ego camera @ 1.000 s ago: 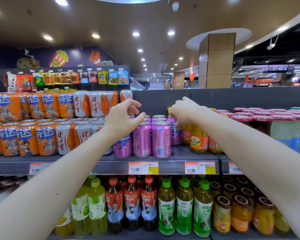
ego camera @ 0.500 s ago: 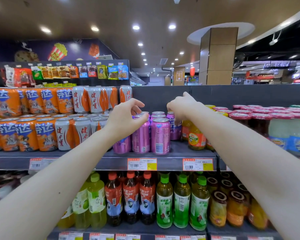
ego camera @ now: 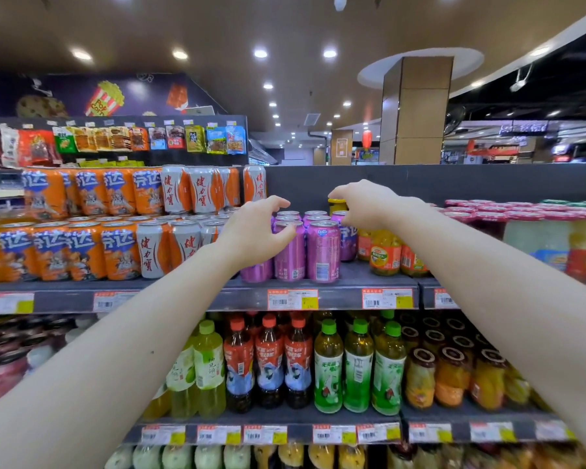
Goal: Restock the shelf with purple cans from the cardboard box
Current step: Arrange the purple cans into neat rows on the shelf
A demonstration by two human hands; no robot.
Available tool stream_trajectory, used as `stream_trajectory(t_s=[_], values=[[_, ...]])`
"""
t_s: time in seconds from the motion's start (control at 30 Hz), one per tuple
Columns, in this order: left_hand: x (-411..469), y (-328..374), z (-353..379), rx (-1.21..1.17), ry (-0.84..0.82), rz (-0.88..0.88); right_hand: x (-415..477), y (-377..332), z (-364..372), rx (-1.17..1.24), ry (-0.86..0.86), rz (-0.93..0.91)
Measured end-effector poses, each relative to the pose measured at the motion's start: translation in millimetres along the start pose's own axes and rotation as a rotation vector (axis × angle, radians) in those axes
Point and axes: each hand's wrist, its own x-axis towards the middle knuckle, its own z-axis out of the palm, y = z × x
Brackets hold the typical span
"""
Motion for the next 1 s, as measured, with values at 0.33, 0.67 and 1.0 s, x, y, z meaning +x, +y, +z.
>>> stream_trajectory(t_s=[0.33,0.67,1.0], values=[[-77.6,-29.4,-67.2,0.008,-0.032,-0.031,-74.7,-111.5,-20.9,0.158,0.055,0.115],[-220.5,-99.7,-120.9,0.217,-0.259,-0.033,-164.7,-272.1,13.8,0.193,-0.117,0.221],[-363.3,-164.6,-143.5,0.241,-0.469,-0.236,-222.8,-402.6,67.6,0.134,-0.374,0.124]])
